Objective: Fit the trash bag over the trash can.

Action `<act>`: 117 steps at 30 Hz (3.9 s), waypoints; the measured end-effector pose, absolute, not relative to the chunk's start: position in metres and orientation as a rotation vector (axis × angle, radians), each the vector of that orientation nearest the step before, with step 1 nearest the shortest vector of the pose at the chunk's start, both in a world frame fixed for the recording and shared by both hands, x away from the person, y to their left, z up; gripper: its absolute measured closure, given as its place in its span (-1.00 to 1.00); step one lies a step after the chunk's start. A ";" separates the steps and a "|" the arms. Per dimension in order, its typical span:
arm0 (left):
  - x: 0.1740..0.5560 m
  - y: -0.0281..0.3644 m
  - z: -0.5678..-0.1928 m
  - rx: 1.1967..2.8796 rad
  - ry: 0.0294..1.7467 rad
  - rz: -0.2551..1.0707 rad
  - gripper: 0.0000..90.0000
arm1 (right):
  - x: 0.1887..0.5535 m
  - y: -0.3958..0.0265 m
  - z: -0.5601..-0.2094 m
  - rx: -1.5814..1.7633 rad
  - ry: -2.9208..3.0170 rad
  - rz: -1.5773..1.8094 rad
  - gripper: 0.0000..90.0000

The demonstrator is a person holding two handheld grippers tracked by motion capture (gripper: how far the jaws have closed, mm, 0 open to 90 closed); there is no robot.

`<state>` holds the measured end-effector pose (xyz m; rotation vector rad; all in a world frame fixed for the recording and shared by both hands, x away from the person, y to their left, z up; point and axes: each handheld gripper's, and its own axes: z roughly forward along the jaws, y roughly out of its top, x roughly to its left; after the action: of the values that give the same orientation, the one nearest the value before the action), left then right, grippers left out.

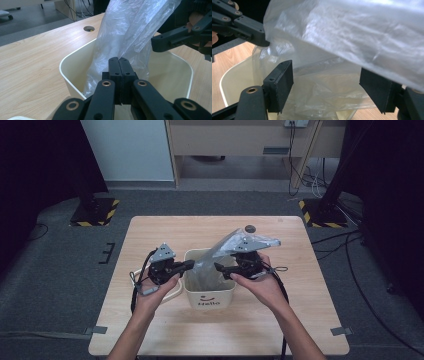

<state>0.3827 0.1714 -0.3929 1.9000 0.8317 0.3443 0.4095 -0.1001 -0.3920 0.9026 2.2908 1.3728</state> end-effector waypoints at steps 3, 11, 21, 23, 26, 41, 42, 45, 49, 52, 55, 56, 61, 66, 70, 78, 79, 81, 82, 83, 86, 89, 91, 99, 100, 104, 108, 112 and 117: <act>0.383 0.171 -0.393 1.903 0.830 0.344 1.00 | 0.410 -0.100 -0.391 0.910 2.286 1.377 -0.42; 0.382 0.169 -0.393 1.913 0.821 0.341 1.00 | 0.411 -0.098 -0.389 0.925 2.278 1.377 -0.43; 0.379 0.169 -0.395 1.924 0.803 0.331 1.00 | 0.415 -0.099 -0.389 0.962 2.256 1.315 0.16; 0.379 0.170 -0.395 1.923 0.804 0.331 1.00 | 0.415 -0.099 -0.390 0.976 2.253 1.299 0.31; 0.379 0.171 -0.396 1.920 0.805 0.331 1.00 | 0.416 -0.101 -0.390 0.979 2.253 1.288 0.56; 0.377 0.171 -0.395 1.927 0.786 0.329 1.00 | 0.413 -0.098 -0.389 0.921 2.261 1.285 1.00; 0.377 0.170 -0.395 1.928 0.785 0.330 0.99 | 0.412 -0.098 -0.388 0.912 2.261 1.284 1.00; 0.378 0.169 -0.394 1.928 0.785 0.341 0.89 | 0.409 -0.094 -0.388 0.878 2.266 1.279 1.00; 0.377 0.166 -0.390 1.924 0.785 0.367 0.70 | 0.406 -0.087 -0.387 0.827 2.285 1.254 1.00; 0.377 0.164 -0.385 1.918 0.768 0.383 0.61 | 0.404 -0.083 -0.388 0.805 2.295 1.249 1.00; 0.377 0.161 -0.381 1.918 0.759 0.388 0.54 | 0.403 -0.080 -0.388 0.790 2.303 1.245 1.00; 0.377 0.161 -0.380 1.914 0.754 0.387 0.52 | 0.403 -0.079 -0.388 0.786 2.305 1.242 1.00; 0.377 0.157 -0.377 1.904 0.732 0.379 0.50 | 0.402 -0.075 -0.389 0.763 2.321 1.235 1.00; 0.375 0.155 -0.371 1.900 0.706 0.390 0.56 | 0.401 -0.069 -0.392 0.744 2.342 1.216 1.00; 0.375 0.154 -0.366 1.891 0.695 0.398 0.61 | 0.400 -0.066 -0.394 0.737 2.355 1.215 1.00; 0.379 0.152 -0.363 1.900 0.701 0.404 0.70 | 0.397 -0.060 -0.396 0.708 2.383 1.206 1.00; 0.379 0.152 -0.362 1.903 0.700 0.408 0.70 | 0.397 -0.060 -0.397 0.699 2.387 1.205 1.00; 0.380 0.152 -0.361 1.902 0.702 0.415 0.69 | 0.396 -0.058 -0.398 0.687 2.395 1.202 1.00; 0.381 0.152 -0.361 1.899 0.704 0.413 0.69 | 0.396 -0.057 -0.398 0.686 2.402 1.202 1.00; 0.382 0.153 -0.360 1.899 0.707 0.416 0.67 | 0.396 -0.056 -0.399 0.681 2.403 1.202 1.00; 0.384 0.155 -0.361 1.903 0.706 0.418 0.73 | 0.394 -0.054 -0.400 0.671 2.413 1.205 1.00; 0.387 0.157 -0.362 1.916 0.698 0.409 0.96 | 0.393 -0.054 -0.400 0.665 2.415 1.209 1.00; 0.388 0.159 -0.362 1.917 0.715 0.406 1.00 | 0.392 -0.055 -0.399 0.668 2.411 1.215 1.00; 0.395 0.167 -0.367 1.927 0.790 0.466 1.00 | 0.387 -0.069 -0.397 0.684 2.379 1.254 1.00; 0.396 0.168 -0.368 1.927 0.805 0.481 1.00 | 0.386 -0.072 -0.397 0.683 2.373 1.259 1.00; 0.401 0.173 -0.373 1.928 0.839 0.505 1.00 | 0.384 -0.081 -0.396 0.690 2.347 1.284 1.00; 0.405 0.178 -0.379 1.932 0.864 0.521 1.00 | 0.379 -0.091 -0.394 0.691 2.322 1.305 1.00; 0.410 0.184 -0.383 1.936 0.894 0.534 1.00 | 0.373 -0.100 -0.392 0.686 2.302 1.322 1.00; 0.415 0.191 -0.388 1.936 0.924 0.554 1.00 | 0.365 -0.111 -0.392 0.678 2.288 1.327 1.00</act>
<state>0.4149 0.1915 -0.3883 1.9356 0.9240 0.5543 0.3654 -0.1109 -0.3921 0.6780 2.2877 1.3273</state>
